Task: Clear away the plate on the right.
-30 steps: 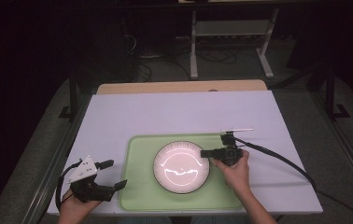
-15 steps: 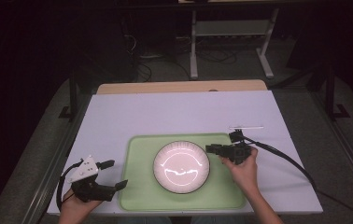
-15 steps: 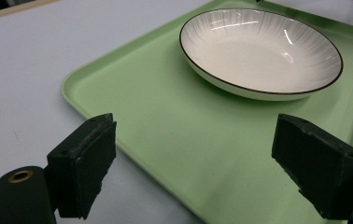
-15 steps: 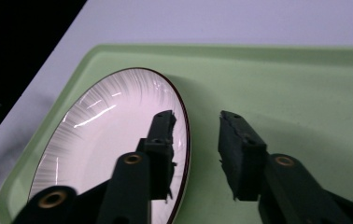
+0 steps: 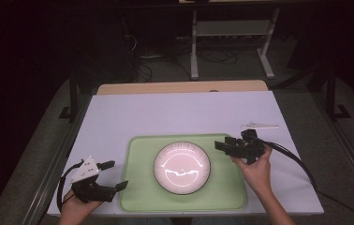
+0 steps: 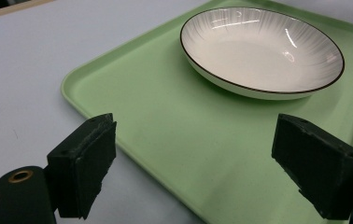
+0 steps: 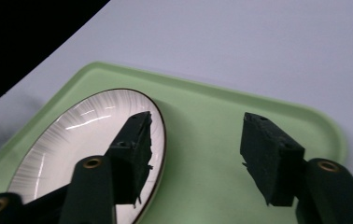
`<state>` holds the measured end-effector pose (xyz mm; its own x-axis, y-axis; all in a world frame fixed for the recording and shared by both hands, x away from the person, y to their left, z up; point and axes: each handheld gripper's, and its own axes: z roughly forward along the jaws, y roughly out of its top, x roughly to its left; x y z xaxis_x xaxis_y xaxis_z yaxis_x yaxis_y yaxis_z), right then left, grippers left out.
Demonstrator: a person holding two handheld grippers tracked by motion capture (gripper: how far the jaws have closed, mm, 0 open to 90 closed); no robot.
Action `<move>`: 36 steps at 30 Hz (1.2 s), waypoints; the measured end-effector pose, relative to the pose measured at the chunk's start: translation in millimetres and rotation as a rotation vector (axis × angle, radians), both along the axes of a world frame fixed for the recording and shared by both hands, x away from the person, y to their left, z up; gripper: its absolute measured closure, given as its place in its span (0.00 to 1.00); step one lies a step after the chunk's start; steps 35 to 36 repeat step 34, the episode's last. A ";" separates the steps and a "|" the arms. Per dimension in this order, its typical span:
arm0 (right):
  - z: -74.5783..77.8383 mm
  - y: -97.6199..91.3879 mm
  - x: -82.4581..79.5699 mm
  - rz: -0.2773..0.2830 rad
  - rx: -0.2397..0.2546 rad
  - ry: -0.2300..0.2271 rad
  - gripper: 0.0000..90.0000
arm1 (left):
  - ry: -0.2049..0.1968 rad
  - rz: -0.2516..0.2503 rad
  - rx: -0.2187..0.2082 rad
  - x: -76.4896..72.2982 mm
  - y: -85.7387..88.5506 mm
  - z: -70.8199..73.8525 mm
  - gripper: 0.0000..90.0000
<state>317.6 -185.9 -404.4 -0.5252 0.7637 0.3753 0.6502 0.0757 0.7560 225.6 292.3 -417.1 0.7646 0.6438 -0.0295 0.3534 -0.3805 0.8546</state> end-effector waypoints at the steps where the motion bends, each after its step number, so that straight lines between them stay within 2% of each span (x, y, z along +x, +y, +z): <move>1: 1.3 -2.0 -1.2 -0.004 -0.014 -0.015 0.43 | 0.001 0.000 0.000 0.0 -0.1 -0.1 0.15; 4: 4.7 -8.3 -4.7 -0.008 -0.055 -0.046 0.39 | 0.001 -0.001 0.002 -0.1 -1.0 -0.3 0.15; 11: 6.5 -27.3 -13.3 -0.023 -0.089 -0.105 0.33 | 0.002 -0.001 0.003 0.2 -1.3 -0.6 0.15; 15: 5.5 -39.5 -18.4 -0.042 -0.101 -0.105 0.30 | 0.002 -0.002 0.006 0.5 -1.5 -0.9 0.15; 20: 3.2 -54.5 -27.2 -0.059 -0.114 -0.137 0.29 | 0.002 -0.001 0.008 0.6 -2.0 -1.3 0.15; 25: 0.1 -66.8 -35.7 -0.076 -0.116 -0.144 0.28 | 0.005 -0.002 0.006 0.8 -3.2 -2.1 0.15; 29: -4.7 -74.6 -43.1 -0.081 -0.127 -0.160 0.25 | 0.004 -0.003 0.009 0.9 -3.6 -2.4 0.15; 36: -11.0 -81.5 -54.1 -0.086 -0.140 -0.160 0.25 | 0.004 -0.003 0.012 1.1 -3.7 -2.8 0.15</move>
